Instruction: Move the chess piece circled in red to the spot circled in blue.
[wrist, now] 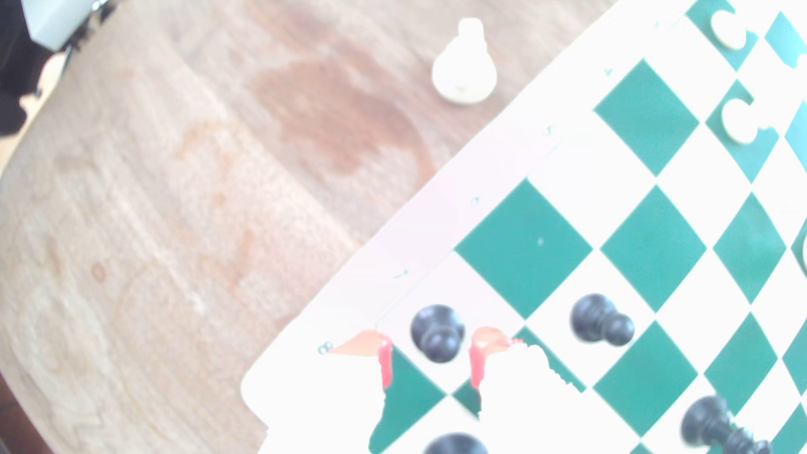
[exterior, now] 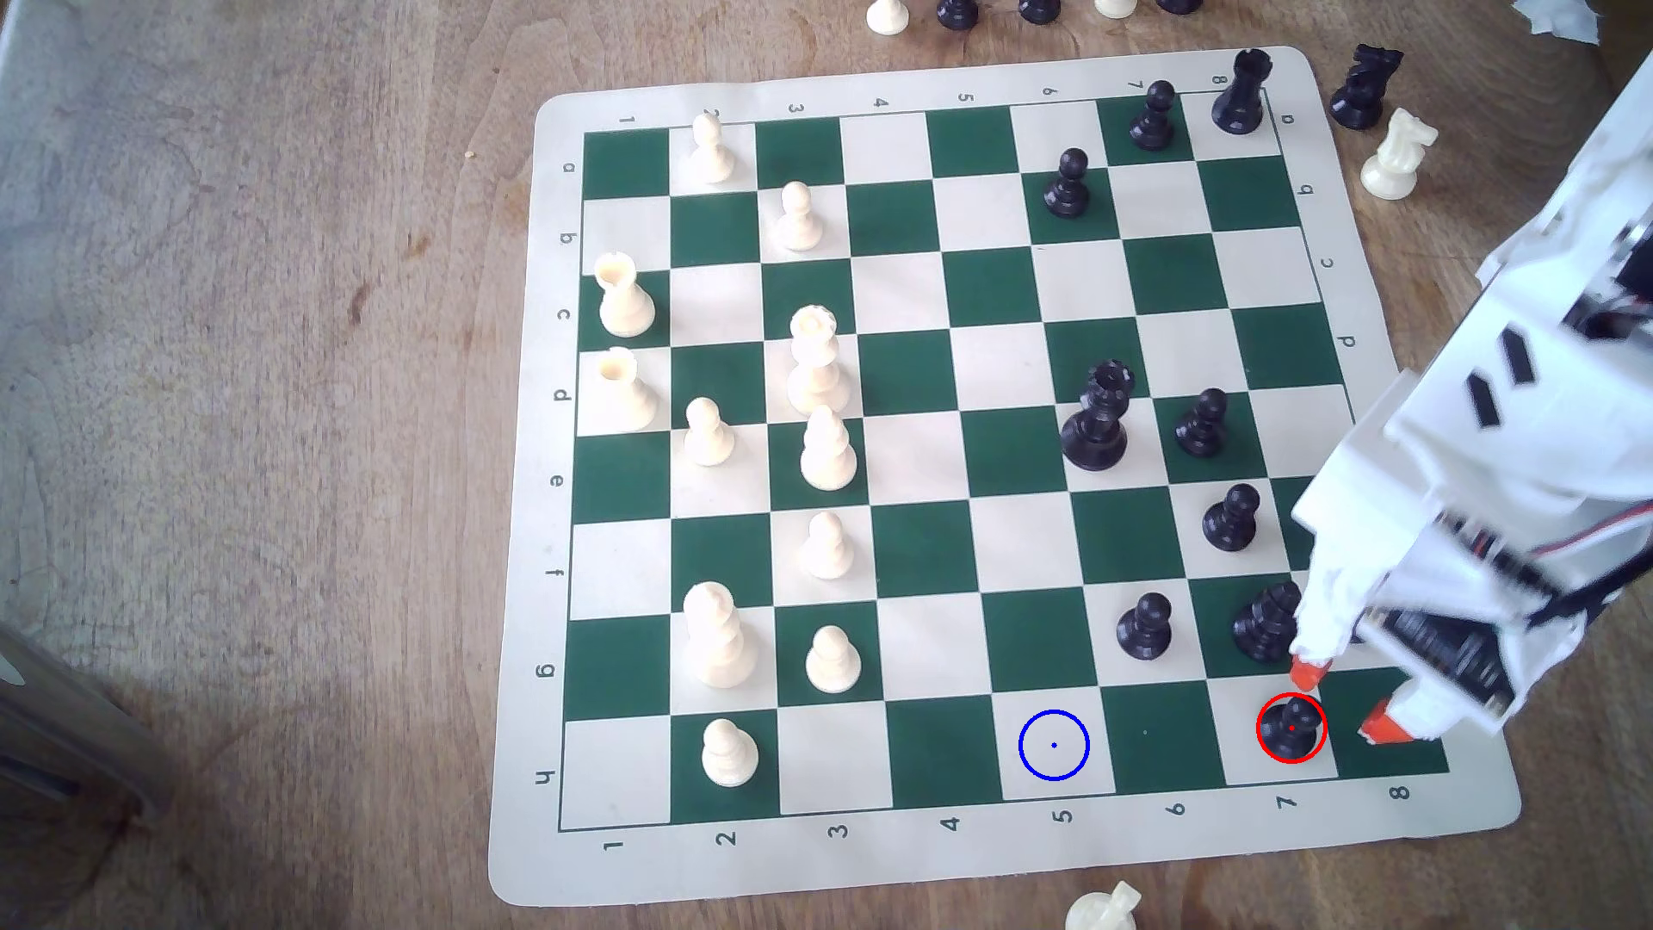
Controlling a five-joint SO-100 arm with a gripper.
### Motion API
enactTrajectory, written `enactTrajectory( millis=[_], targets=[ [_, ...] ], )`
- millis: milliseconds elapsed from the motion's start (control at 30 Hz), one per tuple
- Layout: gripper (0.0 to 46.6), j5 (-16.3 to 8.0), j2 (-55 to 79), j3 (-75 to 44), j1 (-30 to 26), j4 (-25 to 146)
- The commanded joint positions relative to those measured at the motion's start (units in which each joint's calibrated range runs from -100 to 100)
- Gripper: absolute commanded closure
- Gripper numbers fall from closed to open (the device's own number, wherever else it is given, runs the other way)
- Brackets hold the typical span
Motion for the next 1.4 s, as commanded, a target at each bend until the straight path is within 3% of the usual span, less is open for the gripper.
enactTrajectory(
  millis=[0, 300, 1367],
  targets=[
    [34.3, 0.24, 1.66, -4.21, -0.04, -0.26],
    [34.7, -0.73, 5.65, -0.85, -1.21, -3.53],
    [34.4, 0.15, 8.79, 4.59, 0.83, -8.04]
  ],
)
